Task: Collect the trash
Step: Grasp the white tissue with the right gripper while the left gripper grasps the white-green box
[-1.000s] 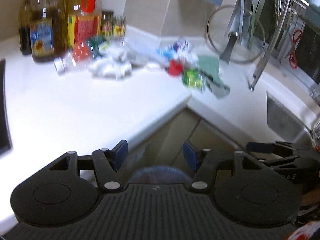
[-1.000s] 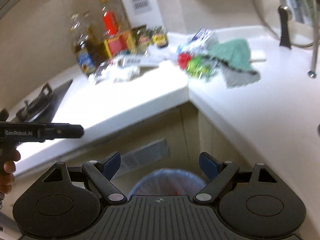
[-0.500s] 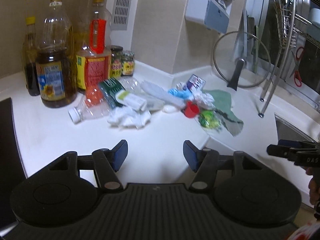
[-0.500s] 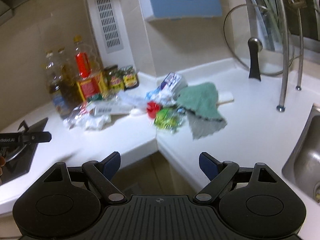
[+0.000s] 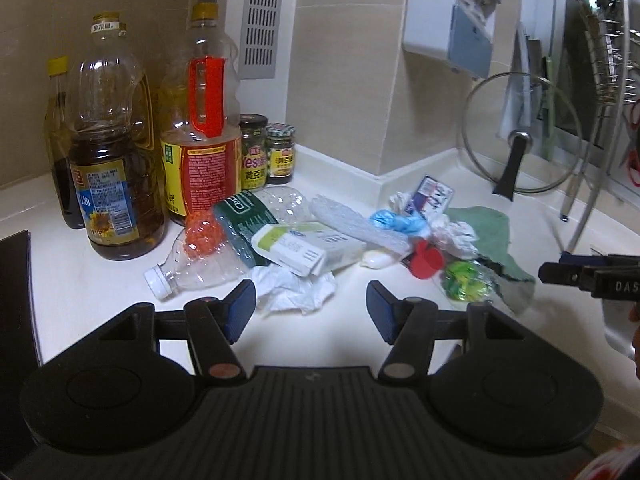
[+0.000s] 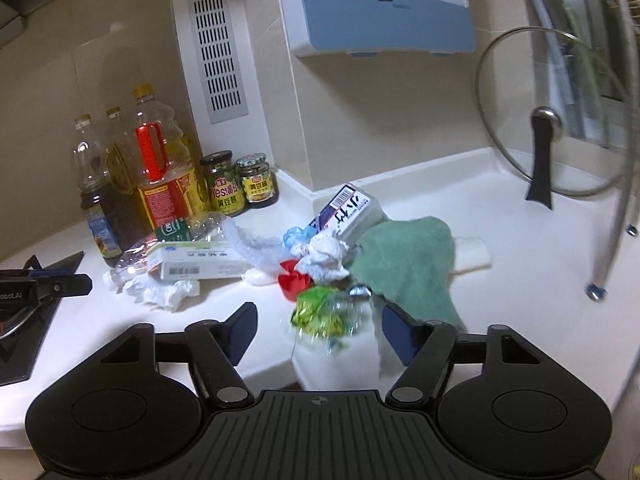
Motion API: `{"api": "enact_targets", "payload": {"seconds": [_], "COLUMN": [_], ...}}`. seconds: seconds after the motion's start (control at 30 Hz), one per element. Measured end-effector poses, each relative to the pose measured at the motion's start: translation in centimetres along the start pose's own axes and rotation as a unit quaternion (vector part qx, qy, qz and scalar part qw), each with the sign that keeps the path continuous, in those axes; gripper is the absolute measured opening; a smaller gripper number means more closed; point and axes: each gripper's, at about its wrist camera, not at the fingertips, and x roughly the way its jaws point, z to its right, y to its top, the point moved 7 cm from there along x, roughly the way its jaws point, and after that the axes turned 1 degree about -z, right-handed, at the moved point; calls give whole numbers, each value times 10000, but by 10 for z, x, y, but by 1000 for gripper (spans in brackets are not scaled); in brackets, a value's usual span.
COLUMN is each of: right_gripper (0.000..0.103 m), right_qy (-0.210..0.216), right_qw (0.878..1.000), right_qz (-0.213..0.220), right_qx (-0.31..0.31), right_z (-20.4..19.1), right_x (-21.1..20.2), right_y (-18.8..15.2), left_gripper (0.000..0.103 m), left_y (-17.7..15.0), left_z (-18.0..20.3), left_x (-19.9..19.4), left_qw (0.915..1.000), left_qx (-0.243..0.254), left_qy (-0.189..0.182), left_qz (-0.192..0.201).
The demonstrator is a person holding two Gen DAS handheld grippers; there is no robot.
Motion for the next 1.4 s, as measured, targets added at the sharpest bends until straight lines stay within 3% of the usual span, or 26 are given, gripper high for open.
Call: {"api": "enact_targets", "payload": {"seconds": [0.37, 0.7, 0.83, 0.87, 1.07, 1.4], "right_gripper": [59, 46, 23, 22, 18, 18], "right_qy": [374, 430, 523, 545, 632, 466], "right_qw": [9991, 9981, 9977, 9976, 9979, 9981], "right_qz": [-200, -441, -431, -414, -74, 263], "right_qx": [-53, -43, -63, -81, -145, 300], "right_z": [18, 25, 26, 26, 30, 61], "right_x": [85, 122, 124, 123, 101, 68], "right_y": [36, 34, 33, 34, 41, 49], "left_gripper": [58, 58, 59, 61, 69, 83], "left_y": [14, 19, 19, 19, 21, 24], "left_z": [2, 6, 8, 8, 11, 12], "left_x": [40, 54, 59, 60, 67, 92], "left_qw": [9987, 9981, 9982, 9983, 9982, 9946], "left_qx": [-165, -119, -44, -15, 236, 942], "left_qy": [479, 589, 559, 550, 501, 303], "left_qz": [-97, -158, -192, -202, -231, -311]}}
